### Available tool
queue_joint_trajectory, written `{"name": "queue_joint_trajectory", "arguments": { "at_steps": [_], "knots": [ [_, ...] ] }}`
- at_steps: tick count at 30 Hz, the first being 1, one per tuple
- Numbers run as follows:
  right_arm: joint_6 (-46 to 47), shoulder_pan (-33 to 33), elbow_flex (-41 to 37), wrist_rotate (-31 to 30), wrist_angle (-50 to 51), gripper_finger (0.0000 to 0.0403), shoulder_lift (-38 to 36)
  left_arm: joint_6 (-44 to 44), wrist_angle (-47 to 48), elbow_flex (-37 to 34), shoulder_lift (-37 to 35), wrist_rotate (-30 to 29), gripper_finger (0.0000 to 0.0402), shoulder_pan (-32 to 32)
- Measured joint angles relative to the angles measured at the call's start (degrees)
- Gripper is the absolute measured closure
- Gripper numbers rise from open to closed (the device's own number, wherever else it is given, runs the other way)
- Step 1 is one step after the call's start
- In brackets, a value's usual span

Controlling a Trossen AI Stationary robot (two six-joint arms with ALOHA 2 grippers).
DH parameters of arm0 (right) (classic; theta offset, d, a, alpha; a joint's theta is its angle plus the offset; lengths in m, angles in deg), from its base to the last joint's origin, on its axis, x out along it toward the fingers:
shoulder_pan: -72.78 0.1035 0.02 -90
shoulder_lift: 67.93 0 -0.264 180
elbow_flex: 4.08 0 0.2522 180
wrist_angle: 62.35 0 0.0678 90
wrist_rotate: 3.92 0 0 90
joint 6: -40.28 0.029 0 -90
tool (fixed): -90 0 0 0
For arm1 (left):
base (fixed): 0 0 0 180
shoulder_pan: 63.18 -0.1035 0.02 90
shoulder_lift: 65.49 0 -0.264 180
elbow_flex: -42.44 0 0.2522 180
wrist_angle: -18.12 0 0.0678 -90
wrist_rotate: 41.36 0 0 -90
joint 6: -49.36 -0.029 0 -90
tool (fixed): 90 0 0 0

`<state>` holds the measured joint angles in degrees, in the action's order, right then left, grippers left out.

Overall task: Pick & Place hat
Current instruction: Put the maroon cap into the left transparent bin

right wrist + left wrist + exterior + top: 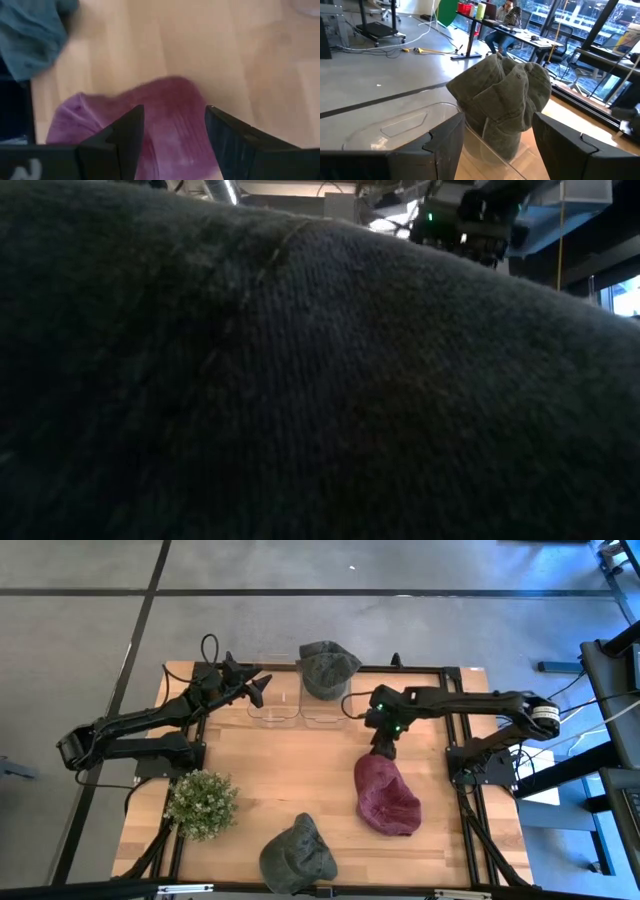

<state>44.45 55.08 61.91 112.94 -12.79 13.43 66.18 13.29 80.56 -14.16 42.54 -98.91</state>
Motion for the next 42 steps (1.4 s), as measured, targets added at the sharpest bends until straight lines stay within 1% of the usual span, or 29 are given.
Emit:
{"name": "queue_joint_trajectory", "arguments": {
  "at_steps": [3, 6, 9, 12, 16, 21, 27, 32, 34, 36, 40, 42],
  "knots": [
    [1.55, -2.27, -4.55, 4.26, -5.81, 0.0194, -0.02, 0.41, 0.03, 0.00, 0.00, 1.30, 0.0174, 0.00],
    [1.80, -4.85, -8.07, 7.16, -10.58, 0.0194, 0.00, 0.82, 0.26, 0.01, 0.00, 1.75, 0.0174, 0.00],
    [1.65, -7.35, -10.57, 9.09, -14.09, 0.0194, 0.00, 1.58, 0.37, 0.00, 0.00, 2.02, 0.0174, 0.00],
    [1.55, -9.65, -12.13, 12.55, -17.07, 0.0194, 0.00, 1.90, 0.37, 0.00, 0.00, 3.10, 0.0174, 0.00],
    [1.02, -12.03, -12.90, 14.96, -18.39, 0.0194, 1.44, 2.12, 0.37, 0.00, 0.00, 3.41, 0.0174, 0.00],
    [-0.14, -14.07, -12.91, 22.50, -19.26, 0.0194, 7.41, 2.14, 0.41, 0.00, 0.00, 3.40, 0.0174, 0.00],
    [-4.38, -14.57, -12.91, 25.25, -19.54, 0.0194, 13.02, 3.47, 0.74, 0.00, 0.00, 3.73, 0.0174, 0.00],
    [-4.47, -14.53, -12.90, 33.13, -19.42, 0.0194, 15.75, 3.63, 0.83, 0.00, 0.00, 4.47, 0.0174, 0.00],
    [-4.47, -14.26, -12.90, 35.23, -19.33, 0.0194, 16.46, 3.63, 0.83, 0.00, 0.00, 4.47, 0.0174, 0.00],
    [-4.64, -13.95, -12.90, 35.77, -19.24, 0.0194, 17.02, 3.63, 0.83, 0.00, 0.00, 4.47, 0.0174, 0.00],
    [-8.46, -12.99, -12.88, 29.52, -19.07, 0.0194, 17.15, 3.61, 0.85, 0.00, 0.00, 4.47, 0.0174, 0.00],
    [-9.83, -12.46, -12.88, 28.39, -19.13, 0.0194, 17.16, 3.63, 0.85, 0.00, 0.00, 4.44, 0.0174, 0.00]
  ]
}}
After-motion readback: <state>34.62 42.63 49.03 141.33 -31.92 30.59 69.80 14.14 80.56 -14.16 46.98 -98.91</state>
